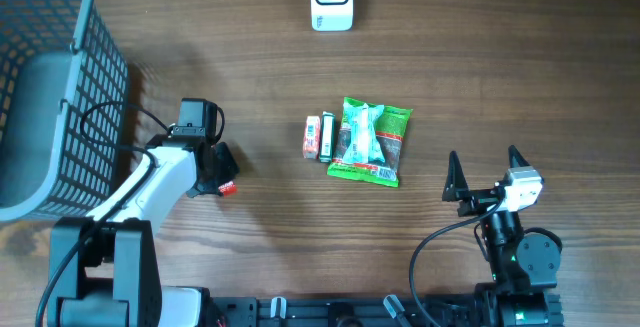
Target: Scan the item barcode
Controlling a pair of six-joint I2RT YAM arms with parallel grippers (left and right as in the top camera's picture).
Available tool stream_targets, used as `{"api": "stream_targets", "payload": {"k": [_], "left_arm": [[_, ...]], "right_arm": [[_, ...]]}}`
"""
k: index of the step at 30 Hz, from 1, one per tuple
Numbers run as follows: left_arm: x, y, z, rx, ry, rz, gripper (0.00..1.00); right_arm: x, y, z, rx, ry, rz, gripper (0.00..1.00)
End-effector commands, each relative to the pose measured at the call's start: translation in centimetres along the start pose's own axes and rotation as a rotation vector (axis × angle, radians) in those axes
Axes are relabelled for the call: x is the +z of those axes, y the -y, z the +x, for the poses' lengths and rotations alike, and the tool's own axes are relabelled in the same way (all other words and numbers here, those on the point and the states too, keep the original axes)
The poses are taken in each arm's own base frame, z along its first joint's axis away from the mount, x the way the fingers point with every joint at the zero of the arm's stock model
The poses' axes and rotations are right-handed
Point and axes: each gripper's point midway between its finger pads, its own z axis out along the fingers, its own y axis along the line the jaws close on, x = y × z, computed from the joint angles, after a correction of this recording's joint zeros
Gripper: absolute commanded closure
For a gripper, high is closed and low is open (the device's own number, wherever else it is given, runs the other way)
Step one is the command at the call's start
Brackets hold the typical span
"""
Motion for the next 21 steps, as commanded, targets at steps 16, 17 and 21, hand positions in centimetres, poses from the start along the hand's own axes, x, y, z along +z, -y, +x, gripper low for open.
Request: {"api": "stream_targets", "payload": {"k": [16,17,21], "left_arm": [[-6.2,-0.8,-5.6,0.096,0.261,-0.184,0.96],[-6.9,-0.7,-6.1,0.114,0.299,-0.222,0.96],[-8.0,0.6,-6.2,0.21,0.374,-0.293,0.96]], "right_arm": [[0.0,-0.1,-0.1,-0.012,0.004,-0.008,0.0],[0.0,-0.1,-0.1,-0.012,0.004,-0.008,0.0],[0.0,-0.1,-0.1,-0.012,0.004,-0.007,0.0]]}}
